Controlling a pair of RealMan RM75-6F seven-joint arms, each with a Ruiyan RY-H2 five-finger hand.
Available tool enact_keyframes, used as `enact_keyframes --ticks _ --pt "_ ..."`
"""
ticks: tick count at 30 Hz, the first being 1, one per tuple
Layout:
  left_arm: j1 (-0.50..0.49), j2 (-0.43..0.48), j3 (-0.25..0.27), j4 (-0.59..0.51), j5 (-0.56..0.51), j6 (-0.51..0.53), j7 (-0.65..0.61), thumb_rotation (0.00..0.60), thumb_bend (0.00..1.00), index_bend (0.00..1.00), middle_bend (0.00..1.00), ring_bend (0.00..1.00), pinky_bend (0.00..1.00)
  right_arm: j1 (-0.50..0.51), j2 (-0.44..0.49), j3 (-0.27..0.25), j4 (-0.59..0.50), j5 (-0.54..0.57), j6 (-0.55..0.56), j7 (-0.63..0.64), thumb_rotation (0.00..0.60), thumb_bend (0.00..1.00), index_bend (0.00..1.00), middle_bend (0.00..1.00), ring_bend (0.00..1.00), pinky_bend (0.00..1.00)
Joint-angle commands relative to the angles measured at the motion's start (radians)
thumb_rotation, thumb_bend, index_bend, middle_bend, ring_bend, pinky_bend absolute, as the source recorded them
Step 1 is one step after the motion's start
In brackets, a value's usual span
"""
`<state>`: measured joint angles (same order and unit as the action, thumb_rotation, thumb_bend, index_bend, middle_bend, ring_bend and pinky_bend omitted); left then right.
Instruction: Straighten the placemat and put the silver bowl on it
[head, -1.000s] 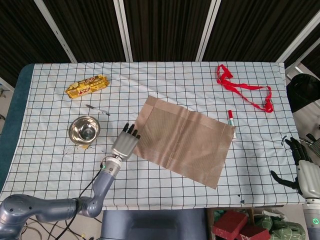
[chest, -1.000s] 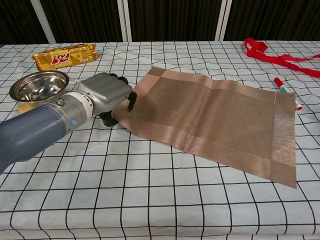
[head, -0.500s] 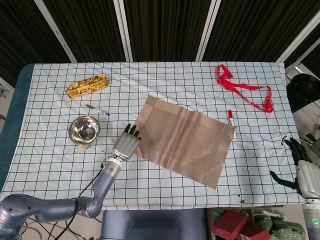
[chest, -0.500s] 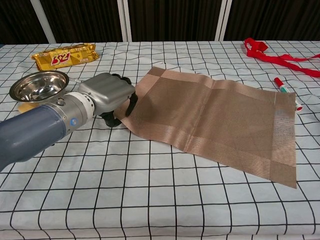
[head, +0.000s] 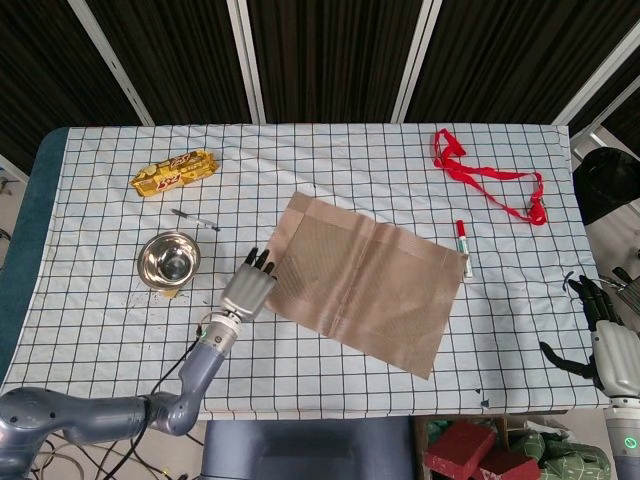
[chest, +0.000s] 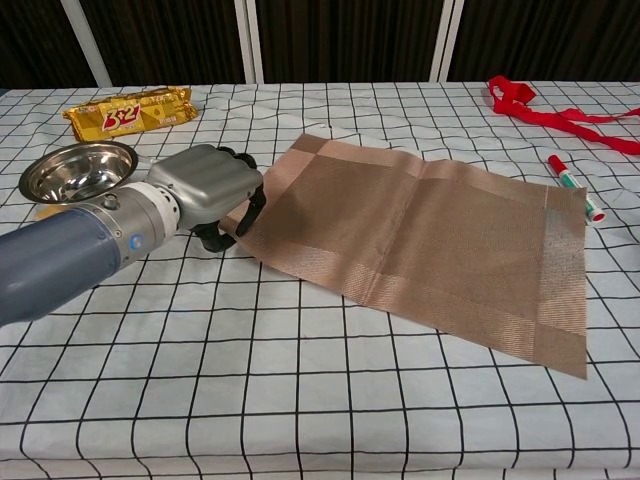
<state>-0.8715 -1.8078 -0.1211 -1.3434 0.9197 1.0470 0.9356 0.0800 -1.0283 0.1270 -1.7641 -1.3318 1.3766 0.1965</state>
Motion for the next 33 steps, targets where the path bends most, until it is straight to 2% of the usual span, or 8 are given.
enact_keyframes --ticks 1,4,12,21,33 --pt "0.004 0.008 0.002 -0.01 -0.002 0.002 -0.001 0.6 0.49 0.61 0.28 0.08 0.12 0.0 0.0 0.0 0.0 0.0 0.0 0.0 0.6 0.19 0.11 0.0 0.0 0.18" --pt "0.009 0.019 0.006 -0.031 0.001 0.008 -0.003 0.6 0.49 0.61 0.28 0.08 0.12 0.0 0.0 0.001 0.0 0.001 0.0 0.001 0.6 0.19 0.11 0.0 0.0 0.17" --pt "0.034 0.086 0.047 -0.183 0.028 0.043 0.016 0.6 0.5 0.61 0.28 0.08 0.12 0.0 0.001 -0.001 -0.001 0.001 -0.002 0.0 0.6 0.19 0.11 0.0 0.0 0.17" --pt "0.09 0.182 0.133 -0.379 0.021 0.116 0.08 0.6 0.5 0.61 0.28 0.08 0.13 0.0 0.002 -0.001 -0.003 0.002 -0.002 0.0 0.6 0.19 0.11 0.0 0.0 0.18" --pt "0.15 0.274 0.232 -0.52 0.027 0.167 0.114 0.6 0.5 0.6 0.28 0.08 0.13 0.0 0.002 0.0 -0.004 0.005 0.0 -0.008 0.6 0.19 0.11 0.0 0.0 0.18"
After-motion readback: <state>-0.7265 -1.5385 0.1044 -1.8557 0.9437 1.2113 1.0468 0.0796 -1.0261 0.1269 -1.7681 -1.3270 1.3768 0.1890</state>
